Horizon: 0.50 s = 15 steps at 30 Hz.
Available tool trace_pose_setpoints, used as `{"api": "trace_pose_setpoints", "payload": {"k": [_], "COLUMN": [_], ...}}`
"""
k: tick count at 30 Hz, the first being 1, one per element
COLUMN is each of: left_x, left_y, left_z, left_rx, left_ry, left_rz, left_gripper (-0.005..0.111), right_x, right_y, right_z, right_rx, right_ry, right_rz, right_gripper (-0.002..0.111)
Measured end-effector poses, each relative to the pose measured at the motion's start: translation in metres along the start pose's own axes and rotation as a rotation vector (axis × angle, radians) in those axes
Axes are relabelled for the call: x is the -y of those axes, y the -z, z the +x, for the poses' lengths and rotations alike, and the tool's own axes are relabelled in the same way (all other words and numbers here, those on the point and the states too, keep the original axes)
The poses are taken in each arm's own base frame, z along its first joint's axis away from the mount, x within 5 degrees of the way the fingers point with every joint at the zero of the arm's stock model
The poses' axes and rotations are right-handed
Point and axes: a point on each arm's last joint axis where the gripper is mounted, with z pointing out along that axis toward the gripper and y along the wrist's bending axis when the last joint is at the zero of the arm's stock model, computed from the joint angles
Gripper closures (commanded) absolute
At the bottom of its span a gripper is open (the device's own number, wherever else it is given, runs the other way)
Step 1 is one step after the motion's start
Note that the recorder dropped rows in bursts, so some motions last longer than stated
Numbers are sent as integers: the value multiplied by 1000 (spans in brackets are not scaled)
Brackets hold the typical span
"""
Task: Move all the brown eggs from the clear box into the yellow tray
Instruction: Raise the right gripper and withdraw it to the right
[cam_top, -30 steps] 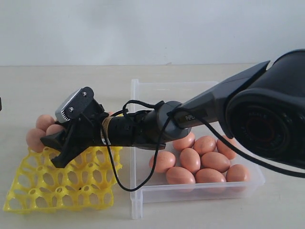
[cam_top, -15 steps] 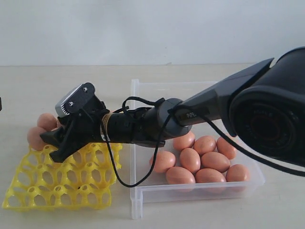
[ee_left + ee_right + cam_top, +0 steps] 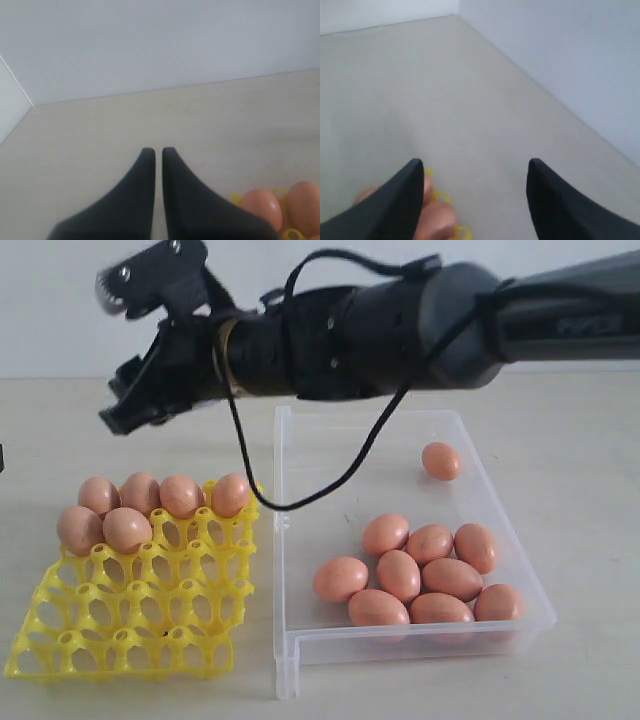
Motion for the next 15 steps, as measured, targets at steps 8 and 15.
{"api": "trace_pose_setpoints", "payload": {"k": [8, 15], "left_x": [0, 0], "left_y": [0, 0], "left_z": [0, 0], "left_rx": [0, 0], "left_ry": [0, 0], "left_rz": [0, 0], "left_gripper": [103, 103], "right_x": [31, 64], "right_y": [76, 120], "right_z": [-47, -24], "right_rx": [1, -403], "right_ry": [81, 270], "right_rz": [375, 730], "right_gripper": [108, 109]}}
